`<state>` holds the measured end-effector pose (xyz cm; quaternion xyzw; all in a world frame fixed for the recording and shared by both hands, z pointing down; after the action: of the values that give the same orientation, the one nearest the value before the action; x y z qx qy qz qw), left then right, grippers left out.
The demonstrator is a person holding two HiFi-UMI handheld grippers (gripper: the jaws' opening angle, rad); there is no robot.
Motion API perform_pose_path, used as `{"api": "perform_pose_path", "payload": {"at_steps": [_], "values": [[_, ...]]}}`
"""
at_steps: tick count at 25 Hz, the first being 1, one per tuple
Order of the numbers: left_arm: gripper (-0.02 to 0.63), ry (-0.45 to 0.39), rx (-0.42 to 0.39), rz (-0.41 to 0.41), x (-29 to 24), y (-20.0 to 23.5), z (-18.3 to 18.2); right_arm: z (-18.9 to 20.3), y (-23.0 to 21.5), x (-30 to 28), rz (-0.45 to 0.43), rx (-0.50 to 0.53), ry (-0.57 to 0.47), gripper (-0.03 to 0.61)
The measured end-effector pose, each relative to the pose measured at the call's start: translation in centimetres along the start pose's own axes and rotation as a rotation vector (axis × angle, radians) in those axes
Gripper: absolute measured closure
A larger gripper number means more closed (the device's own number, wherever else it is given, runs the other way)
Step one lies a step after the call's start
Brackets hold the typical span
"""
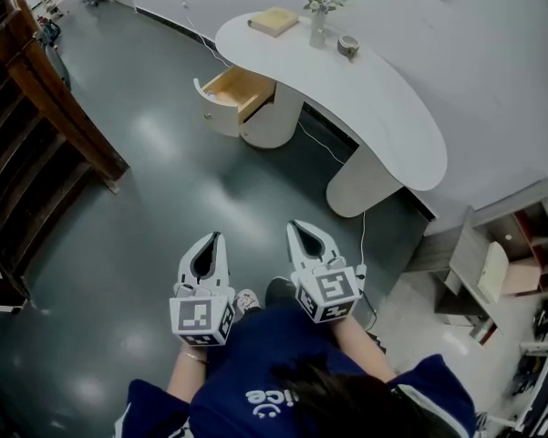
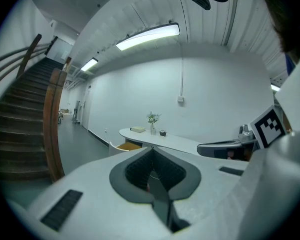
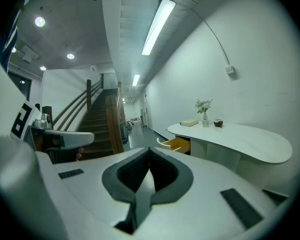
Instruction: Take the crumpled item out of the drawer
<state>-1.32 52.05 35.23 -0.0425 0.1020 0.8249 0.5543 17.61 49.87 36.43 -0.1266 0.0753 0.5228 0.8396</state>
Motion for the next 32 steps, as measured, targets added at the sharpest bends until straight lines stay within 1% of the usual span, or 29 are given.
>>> {"api": "perform_pose_path", "payload": {"at_steps": [3, 5, 10, 15, 22, 26, 32], "values": [[0.609, 0.004, -0.005, 0.040, -0.3, 0.3, 0.0, 0.0, 0.2, -0.8, -0.033, -0.006, 0.004, 0.571], [0.609, 0.005, -0.011, 0.049, -0.8, 0.6, 0.0, -0.1, 0.0, -1.5, -0.049, -0.007, 0.003, 0.571], [0.609, 0.017, -0.017, 0.020, -2.6, 1.4, 0.1, -0.2, -1.2, -3.9, -0.059, -0.010, 0.009, 0.571], [0.609, 0.020, -0.021, 0.006, -5.5, 2.2, -0.2, -1.0, -3.1, -7.5, -0.090, -0.005, 0.015, 0.571], [0.609, 0.022, -0.011, -0.060, -11.3, 3.5, -1.6, -2.7, -6.5, -13.2, -0.142, 0.011, 0.037, 0.571], [0.609, 0.048, -0.032, -0.126, -14.8, 4.4, -2.1, -3.8, -8.5, -16.4, -0.179, 0.025, 0.053, 0.571], [0.609, 0.033, 0.007, -0.173, -19.4, 4.7, -3.0, -4.9, -11.9, -20.6, -0.245, 0.048, 0.061, 0.571]]}}
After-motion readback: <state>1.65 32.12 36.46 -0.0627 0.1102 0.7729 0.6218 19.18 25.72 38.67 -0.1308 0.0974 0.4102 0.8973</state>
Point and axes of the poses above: the fingertips, and each gripper's own axes: x backward along the fingers, y to its left, z out of its underside, the point moved 6 cm from there along x, backward along the fingers, and after that the axes turned 2 degrees about -x, right-handed, at the moved point
